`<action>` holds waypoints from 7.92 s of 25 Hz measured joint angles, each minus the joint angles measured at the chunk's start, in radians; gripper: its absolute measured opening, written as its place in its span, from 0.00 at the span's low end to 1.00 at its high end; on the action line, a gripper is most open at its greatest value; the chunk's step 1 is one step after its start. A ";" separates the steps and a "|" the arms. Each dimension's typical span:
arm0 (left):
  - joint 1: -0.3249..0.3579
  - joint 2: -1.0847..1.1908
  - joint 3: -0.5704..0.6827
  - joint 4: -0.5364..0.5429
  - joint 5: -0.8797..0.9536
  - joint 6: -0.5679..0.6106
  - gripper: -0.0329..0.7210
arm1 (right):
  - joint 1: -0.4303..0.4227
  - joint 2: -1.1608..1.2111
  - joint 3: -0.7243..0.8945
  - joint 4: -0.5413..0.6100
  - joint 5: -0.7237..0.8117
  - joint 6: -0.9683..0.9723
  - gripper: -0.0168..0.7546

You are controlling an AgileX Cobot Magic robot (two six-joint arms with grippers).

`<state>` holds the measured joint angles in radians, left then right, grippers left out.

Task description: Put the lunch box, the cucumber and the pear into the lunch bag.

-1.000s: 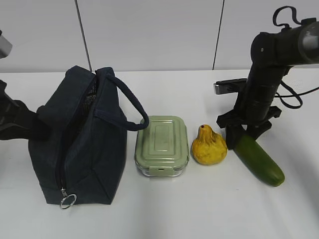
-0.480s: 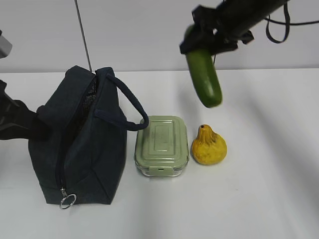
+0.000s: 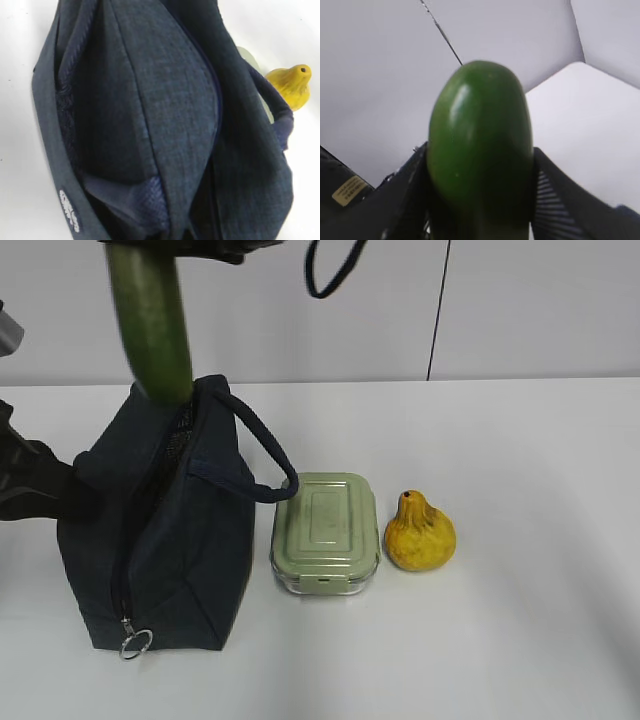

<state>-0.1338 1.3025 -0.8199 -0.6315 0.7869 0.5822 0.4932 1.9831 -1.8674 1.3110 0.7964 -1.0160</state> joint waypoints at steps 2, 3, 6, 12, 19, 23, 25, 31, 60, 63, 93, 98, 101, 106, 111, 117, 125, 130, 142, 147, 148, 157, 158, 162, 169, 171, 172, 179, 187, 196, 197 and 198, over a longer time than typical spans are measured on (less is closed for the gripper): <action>0.000 0.000 0.000 0.000 -0.001 0.000 0.05 | 0.039 0.007 -0.002 0.029 -0.052 -0.086 0.53; 0.000 0.000 0.000 0.000 -0.002 0.000 0.05 | 0.048 0.018 -0.002 0.048 -0.069 -0.118 0.53; 0.000 0.000 0.000 0.000 -0.003 0.000 0.05 | 0.053 0.076 -0.002 0.064 -0.087 -0.184 0.53; 0.000 0.000 0.000 0.000 -0.004 0.000 0.05 | 0.053 0.168 -0.002 -0.055 -0.103 -0.200 0.53; 0.000 0.000 0.000 0.000 -0.004 0.000 0.05 | 0.053 0.182 -0.002 -0.137 -0.093 -0.194 0.55; 0.000 0.000 0.000 0.000 -0.004 0.000 0.05 | 0.053 0.184 -0.002 -0.155 -0.077 -0.182 0.74; 0.000 0.000 0.000 0.001 -0.004 0.000 0.05 | 0.046 0.182 -0.002 -0.178 -0.075 -0.168 0.79; 0.000 0.000 0.000 0.001 -0.004 0.000 0.05 | -0.048 0.112 -0.002 -0.286 -0.031 -0.018 0.78; 0.000 0.001 0.000 0.004 -0.008 0.001 0.05 | -0.134 0.069 0.163 -1.208 0.428 0.816 0.65; 0.000 0.001 0.000 0.004 -0.008 0.001 0.05 | -0.134 0.081 0.168 -1.208 0.428 0.819 0.65; 0.000 0.001 0.000 0.005 -0.011 0.001 0.05 | -0.119 -0.214 0.174 -0.496 0.310 0.336 0.25; 0.000 0.001 0.000 0.005 -0.011 0.001 0.05 | -0.050 -0.201 0.174 -0.386 0.199 0.194 0.25; 0.000 0.001 0.000 0.005 -0.011 0.001 0.05 | -0.003 -0.159 0.174 -0.374 0.150 0.151 0.25; 0.000 0.001 0.000 0.005 -0.011 0.001 0.05 | 0.019 -0.065 0.174 -0.370 0.104 0.111 0.25; 0.000 0.001 0.000 0.006 -0.009 0.001 0.05 | 0.019 0.006 0.174 -0.405 0.083 0.105 0.25; 0.000 0.001 0.000 0.006 -0.010 0.001 0.05 | 0.027 0.035 0.174 -0.473 0.091 0.107 0.38; 0.000 0.001 0.000 0.010 -0.011 0.001 0.05 | 0.026 0.013 0.035 -0.582 0.135 0.242 0.78; 0.000 0.001 0.000 0.010 -0.011 0.001 0.05 | -0.042 -0.028 0.019 -0.830 0.184 0.516 0.71; 0.000 0.001 0.000 0.010 -0.011 0.001 0.05 | -0.339 -0.028 0.440 -0.466 0.202 0.453 0.69; 0.000 0.001 0.000 0.010 -0.010 0.001 0.05 | -0.431 -0.028 0.616 -0.227 0.187 0.206 0.69; 0.000 0.001 0.000 0.010 -0.010 0.001 0.05 | -0.439 -0.021 0.628 -0.198 0.187 0.161 0.70; 0.000 0.001 0.000 0.009 -0.007 0.001 0.05 | -0.445 0.145 0.640 0.065 0.275 -0.023 0.80; 0.000 0.001 0.000 0.009 -0.007 0.001 0.05 | -0.445 0.159 0.640 0.067 0.275 -0.025 0.80; 0.000 0.001 0.000 0.008 -0.007 0.001 0.05 | -0.445 0.192 0.642 0.074 0.277 -0.032 0.80; 0.000 0.001 0.000 0.008 -0.007 0.001 0.05 | -0.441 0.213 0.642 0.090 0.277 -0.056 0.80; 0.000 0.001 0.000 0.008 -0.007 0.001 0.05 | -0.429 0.213 0.642 0.096 0.267 -0.060 0.80; 0.000 0.001 0.000 0.008 -0.007 0.001 0.05 | -0.421 0.213 0.642 0.098 0.262 -0.062 0.79; 0.000 0.001 0.000 0.008 -0.007 0.001 0.05 | -0.399 0.213 0.642 0.115 0.226 -0.070 0.79; 0.000 0.001 0.000 0.008 -0.007 0.001 0.05 | -0.391 0.216 0.642 0.117 0.206 -0.072 0.59; 0.000 0.001 0.000 0.008 -0.007 0.001 0.05 | -0.404 0.206 0.642 0.107 0.222 -0.070 0.50; 0.000 0.001 0.000 0.008 -0.007 0.001 0.05 | -0.408 0.195 0.644 0.093 0.222 -0.070 0.50; 0.000 0.001 0.000 0.008 -0.007 0.001 0.05 | -0.418 0.177 0.646 0.083 0.222 -0.070 0.50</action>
<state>-0.1338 1.3033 -0.8199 -0.6233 0.7800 0.5830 0.0752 2.1600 -1.2218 1.3945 1.0185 -1.0858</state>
